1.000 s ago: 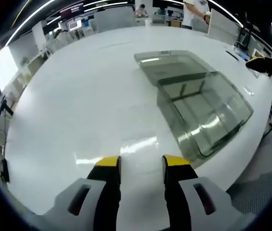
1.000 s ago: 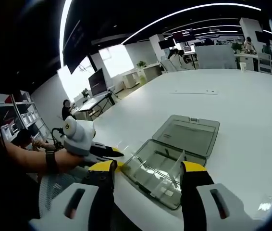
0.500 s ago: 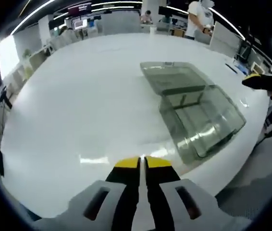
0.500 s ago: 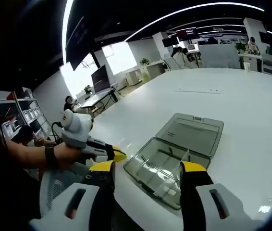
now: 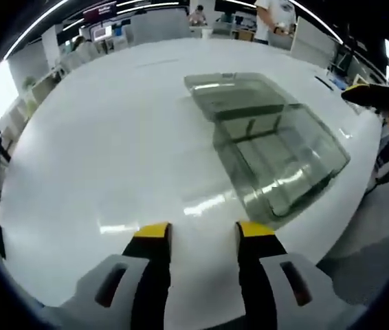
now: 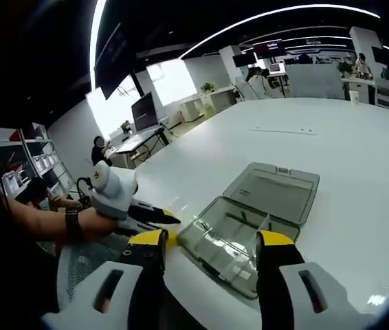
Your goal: Insert the divider into the dual guide fixture by aligning both edges with the guide slots and pushing it downward to the bottom, including one-sided entry, uneven engagement, binding, and posture correction.
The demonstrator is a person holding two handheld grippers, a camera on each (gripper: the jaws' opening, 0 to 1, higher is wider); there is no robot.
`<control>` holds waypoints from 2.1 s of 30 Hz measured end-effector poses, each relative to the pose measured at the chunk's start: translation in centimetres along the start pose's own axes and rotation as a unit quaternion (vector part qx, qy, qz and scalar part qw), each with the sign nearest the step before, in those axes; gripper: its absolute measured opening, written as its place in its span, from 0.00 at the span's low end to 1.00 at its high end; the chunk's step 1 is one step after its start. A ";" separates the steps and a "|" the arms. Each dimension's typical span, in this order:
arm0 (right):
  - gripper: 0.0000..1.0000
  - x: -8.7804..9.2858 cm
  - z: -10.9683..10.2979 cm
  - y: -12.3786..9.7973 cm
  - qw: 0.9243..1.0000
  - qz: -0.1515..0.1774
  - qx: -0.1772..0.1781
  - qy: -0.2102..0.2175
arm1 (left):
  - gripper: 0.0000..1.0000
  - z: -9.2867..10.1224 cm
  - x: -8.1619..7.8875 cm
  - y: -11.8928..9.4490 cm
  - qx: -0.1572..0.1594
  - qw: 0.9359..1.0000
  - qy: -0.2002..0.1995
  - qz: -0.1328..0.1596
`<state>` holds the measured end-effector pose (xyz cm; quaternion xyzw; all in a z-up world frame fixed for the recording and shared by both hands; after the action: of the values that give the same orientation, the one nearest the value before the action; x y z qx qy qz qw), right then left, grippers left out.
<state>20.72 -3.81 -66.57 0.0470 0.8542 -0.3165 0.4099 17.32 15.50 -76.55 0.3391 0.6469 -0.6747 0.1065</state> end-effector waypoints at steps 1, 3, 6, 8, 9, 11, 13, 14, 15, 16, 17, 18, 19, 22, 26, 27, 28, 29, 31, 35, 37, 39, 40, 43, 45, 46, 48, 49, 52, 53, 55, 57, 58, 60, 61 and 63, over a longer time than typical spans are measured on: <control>0.50 0.0 0.0 0.0 1.000 0.000 0.000 0.001 | 0.42 0.0 0.0 -0.1 0.000 1.000 0.006 -0.003; 0.50 0.1 0.1 0.0 1.000 -0.002 0.002 0.001 | 0.46 0.1 0.0 -0.4 0.003 1.000 0.004 -0.001; 0.49 0.2 0.1 -0.1 1.000 -0.002 0.003 0.002 | 0.47 0.2 0.0 -0.4 0.006 1.000 0.014 0.000; 0.49 0.2 0.1 0.0 1.000 -0.002 0.003 0.002 | 0.50 0.4 0.3 0.0 0.003 1.000 0.029 -0.008; 0.49 0.2 0.1 0.0 1.000 -0.003 0.002 0.002 | 0.50 0.4 0.4 0.1 -0.003 0.999 0.035 -0.007; 0.49 0.1 0.0 0.0 1.000 -0.002 0.001 0.001 | 0.50 0.5 0.2 0.1 -0.002 0.999 0.041 -0.002; 0.49 0.0 0.0 0.1 1.000 0.000 0.002 0.001 | 0.50 0.2 0.2 0.0 -0.005 0.999 0.038 -0.005; 0.49 0.1 -0.1 0.1 1.000 -0.001 0.002 0.001 | 0.51 0.2 0.2 0.0 -0.006 0.999 0.039 -0.003; 0.49 0.1 -0.1 0.1 1.000 -0.001 0.002 0.001 | 0.52 0.0 0.3 0.0 -0.008 0.999 0.037 -0.002; 0.49 0.2 -0.1 0.1 1.000 -0.003 0.002 0.000 | 0.52 -0.2 0.3 0.0 -0.012 0.999 0.033 -0.001; 0.49 0.2 -0.1 0.1 1.000 -0.004 0.001 0.000 | 0.52 -0.3 0.4 -0.1 -0.011 0.999 0.032 -0.002; 0.49 0.2 -0.2 0.1 1.000 -0.004 0.001 -0.001 | 0.51 -0.5 0.4 -0.1 -0.014 1.000 0.027 -0.004; 0.49 0.2 -0.2 0.1 1.000 -0.003 0.002 -0.001 | 0.51 -0.6 0.5 -0.2 -0.017 1.000 0.026 -0.004; 0.49 0.3 -0.1 0.0 1.000 -0.004 0.002 0.001 | 0.51 -0.9 0.5 -0.3 -0.022 0.999 0.027 -0.005; 0.48 0.3 0.0 0.0 1.000 -0.005 0.004 0.001 | 0.50 -1.4 0.4 -0.4 -0.037 0.999 0.037 -0.010; 0.48 0.3 0.0 0.0 1.000 -0.005 0.004 0.001 | 0.50 -1.4 0.4 -0.5 -0.038 0.998 0.041 -0.011; 0.48 0.2 0.0 0.0 1.000 -0.004 0.004 0.002 | 0.49 -1.3 0.4 -0.5 -0.036 0.998 0.042 -0.012; 0.48 0.2 0.0 0.0 1.000 -0.004 0.004 0.001 | 0.49 -1.2 0.3 -0.5 -0.030 0.999 0.041 -0.011; 0.48 0.2 -0.1 0.1 1.000 -0.005 0.003 0.001 | 0.49 -1.0 0.0 -0.5 -0.026 0.999 0.037 0.001; 0.48 0.2 -0.1 0.1 1.000 -0.005 0.003 0.001 | 0.48 -0.8 -0.2 0.2 -0.026 0.999 0.042 -0.003; 0.48 0.2 -0.1 0.1 1.000 -0.005 0.003 0.002 | 0.48 -0.9 -0.5 0.4 -0.026 0.999 0.038 0.000; 0.48 0.3 0.0 0.0 1.000 -0.006 0.005 0.003 | 0.48 -1.0 -0.8 0.6 -0.030 0.999 0.037 0.000; 0.48 0.3 0.1 0.0 1.000 -0.007 0.006 0.003 | 0.46 -1.1 -0.9 0.6 -0.028 0.999 0.034 -0.001; 0.48 0.3 0.2 0.0 1.000 -0.007 0.006 0.004 | 0.45 -1.4 -0.8 0.7 -0.029 1.000 0.006 -0.009; 0.48 0.2 0.2 0.0 1.000 -0.006 0.006 0.003 | 0.43 -1.4 -0.7 0.6 -0.034 0.999 0.003 -0.015; 0.48 0.2 0.2 0.0 1.000 -0.005 0.006 0.003 | 0.43 -1.4 -0.6 0.5 -0.035 0.999 0.004 -0.017; 0.48 0.2 0.2 0.0 1.000 -0.004 0.006 0.005 | 0.38 -1.4 -0.5 0.3 -0.033 0.999 0.005 -0.021; 0.48 0.2 0.2 0.0 1.000 -0.004 0.006 0.006 | 0.36 -1.3 -0.4 0.2 -0.031 0.999 0.009 -0.021; 0.48 0.3 0.1 0.1 1.000 -0.007 0.005 0.004 | 0.33 -1.3 -0.3 0.2 -0.026 0.999 0.017 -0.020; 0.48 0.3 0.1 0.1 1.000 -0.007 0.005 0.003 | 0.33 -1.4 -0.3 0.1 -0.025 0.999 0.020 -0.021; 0.48 0.3 0.1 0.1 1.000 -0.005 0.004 0.004 | 0.33 -1.4 -0.3 0.1 -0.025 0.999 0.026 -0.022; 0.48 0.3 0.0 0.1 1.000 -0.005 0.004 0.006 | 0.33 -1.4 -0.3 0.1 -0.025 0.999 0.024 -0.022; 0.48 0.3 0.0 0.1 1.000 -0.005 0.004 0.005 | 0.33 -1.4 -0.3 0.0 -0.025 0.999 0.025 -0.021; 0.48 0.3 0.0 0.1 1.000 -0.005 0.003 0.004 | 0.33 -1.3 -0.3 -0.1 -0.026 0.999 0.027 -0.016; 0.48 0.3 0.0 0.0 1.000 -0.005 0.004 0.005 | 0.33 -1.3 -0.4 -0.2 -0.026 0.999 0.028 -0.014; 0.48 0.3 0.0 0.0 1.000 -0.004 0.004 0.005 | 0.32 -1.3 -0.5 -0.3 -0.026 0.999 0.033 -0.008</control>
<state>20.53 -3.87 -66.79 0.0466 0.8549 -0.3216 0.4044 17.94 16.63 -75.90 0.3535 0.6703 -0.6465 0.0883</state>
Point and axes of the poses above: the point that each gripper's makers call its tool centre point, and the gripper's own axes: y roughly forward along the fingers, z roughly to its right, x roughly out of its underside, the point moved 6 cm from there along -y, roughly backward along the fingers, and after that the axes turned 10 degrees about y, right-handed, at the moved point
